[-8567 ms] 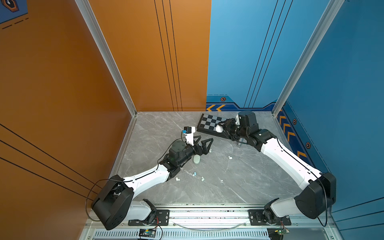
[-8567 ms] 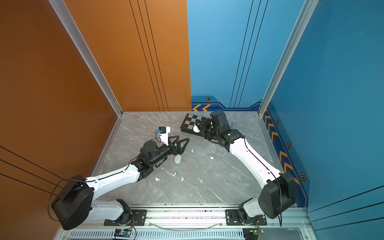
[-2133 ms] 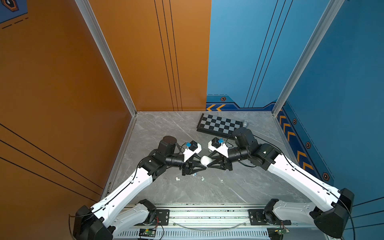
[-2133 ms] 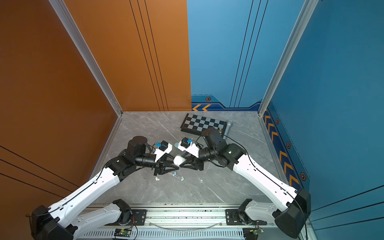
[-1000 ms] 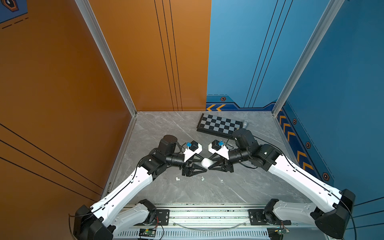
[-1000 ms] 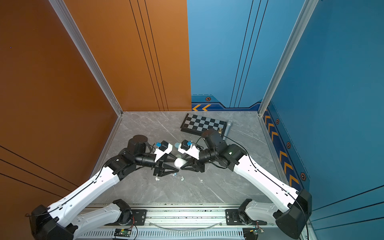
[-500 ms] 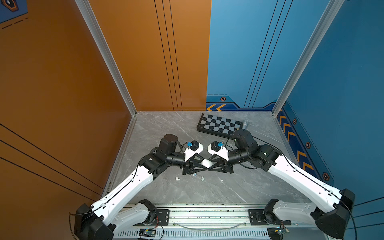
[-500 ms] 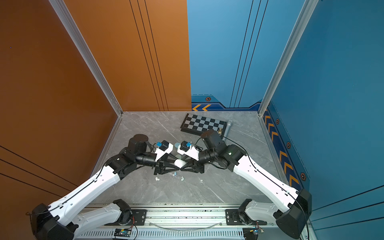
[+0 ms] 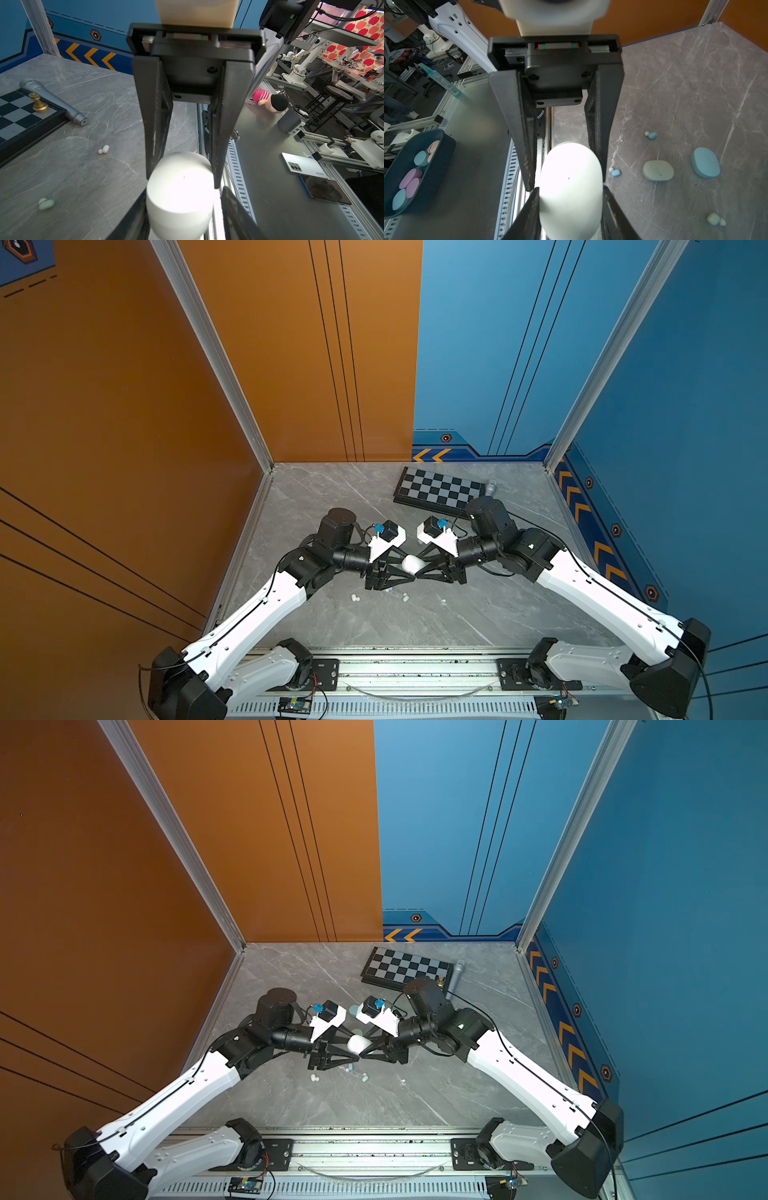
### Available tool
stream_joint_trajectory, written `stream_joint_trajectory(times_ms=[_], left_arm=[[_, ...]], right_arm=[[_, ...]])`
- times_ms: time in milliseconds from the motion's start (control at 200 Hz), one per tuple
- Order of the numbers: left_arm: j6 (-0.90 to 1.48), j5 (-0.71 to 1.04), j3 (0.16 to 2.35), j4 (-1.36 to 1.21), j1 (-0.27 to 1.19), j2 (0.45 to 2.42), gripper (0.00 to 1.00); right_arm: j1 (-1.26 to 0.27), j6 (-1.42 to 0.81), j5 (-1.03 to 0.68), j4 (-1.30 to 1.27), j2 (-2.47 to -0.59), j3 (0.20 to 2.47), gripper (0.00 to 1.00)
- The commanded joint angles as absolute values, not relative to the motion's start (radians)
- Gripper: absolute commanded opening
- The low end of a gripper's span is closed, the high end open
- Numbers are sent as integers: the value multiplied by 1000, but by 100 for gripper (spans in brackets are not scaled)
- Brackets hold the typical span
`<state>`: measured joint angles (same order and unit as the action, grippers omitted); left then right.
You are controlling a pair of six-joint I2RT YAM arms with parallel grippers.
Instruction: Insert the wireless bluetooth earbuds into the charging case
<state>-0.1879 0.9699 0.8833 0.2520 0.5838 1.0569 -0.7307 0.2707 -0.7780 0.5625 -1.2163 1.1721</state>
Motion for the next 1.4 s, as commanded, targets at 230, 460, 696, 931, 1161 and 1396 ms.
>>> stream_joint_trajectory(times_ms=[230,460,696,931,1161,1396], left_arm=[[-209,1002,899,263,598,1060,39],[-201,1001,901,262,598,1061,18],[-199,991,900,263,597,1061,0],[-199,987,896,263,597,1060,0],[-198,982,890,263,594,1057,0],[-198,980,887,263,594,1058,0]], right_arm=[[-727,248,-776,514,-1209,1176,12],[-735,254,-749,512,-1215,1163,16],[-735,249,-708,506,-1216,1155,34],[-719,213,-689,464,-1203,1133,55],[-709,179,-668,424,-1187,1112,62],[-662,123,-657,356,-1172,1091,64]])
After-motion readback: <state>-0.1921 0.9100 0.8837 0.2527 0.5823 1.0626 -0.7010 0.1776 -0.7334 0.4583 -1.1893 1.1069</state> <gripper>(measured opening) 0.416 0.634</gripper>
